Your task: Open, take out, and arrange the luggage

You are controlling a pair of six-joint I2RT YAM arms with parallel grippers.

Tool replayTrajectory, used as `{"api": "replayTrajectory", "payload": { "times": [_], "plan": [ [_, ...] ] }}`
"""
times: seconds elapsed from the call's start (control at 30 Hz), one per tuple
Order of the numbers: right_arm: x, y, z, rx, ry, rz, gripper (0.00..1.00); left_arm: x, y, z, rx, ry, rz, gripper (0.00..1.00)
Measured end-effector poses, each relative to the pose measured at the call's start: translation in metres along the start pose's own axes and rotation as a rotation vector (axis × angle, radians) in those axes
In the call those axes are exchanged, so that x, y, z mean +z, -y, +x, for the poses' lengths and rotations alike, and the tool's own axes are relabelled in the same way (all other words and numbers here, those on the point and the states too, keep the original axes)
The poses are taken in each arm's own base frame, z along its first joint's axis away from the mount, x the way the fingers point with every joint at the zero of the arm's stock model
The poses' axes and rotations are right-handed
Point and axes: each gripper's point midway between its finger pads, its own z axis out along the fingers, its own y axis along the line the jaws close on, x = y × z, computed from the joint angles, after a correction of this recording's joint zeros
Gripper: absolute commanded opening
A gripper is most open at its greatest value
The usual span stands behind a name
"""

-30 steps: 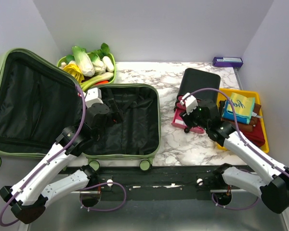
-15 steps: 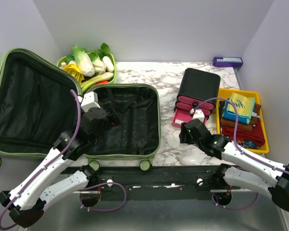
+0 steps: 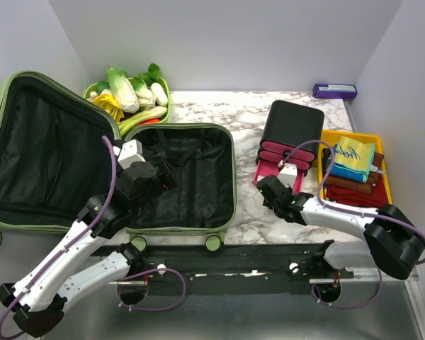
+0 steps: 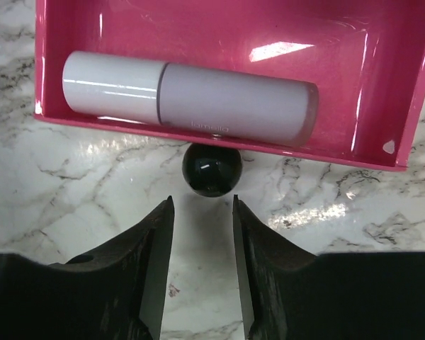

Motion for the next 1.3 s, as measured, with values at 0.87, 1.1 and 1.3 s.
{"api": "replayTrajectory", "payload": {
  "times": [0.87,1.1,1.3],
  "plan": [
    [0.039,0.005,-0.061,0.067,0.243,0.181,0.44,0.002,-0.009,0.009,0.0,-0.021,-0.028,0.99],
    [0.05,0.002,-0.086,0.092,0.325,0.173,0.51,0.0,-0.013,0.011,-0.001,-0.027,-0.035,0.99],
    [0.055,-0.002,-0.097,0.103,0.369,0.159,0.61,-0.003,-0.015,0.011,-0.003,-0.025,-0.032,0.99]
  ]
}}
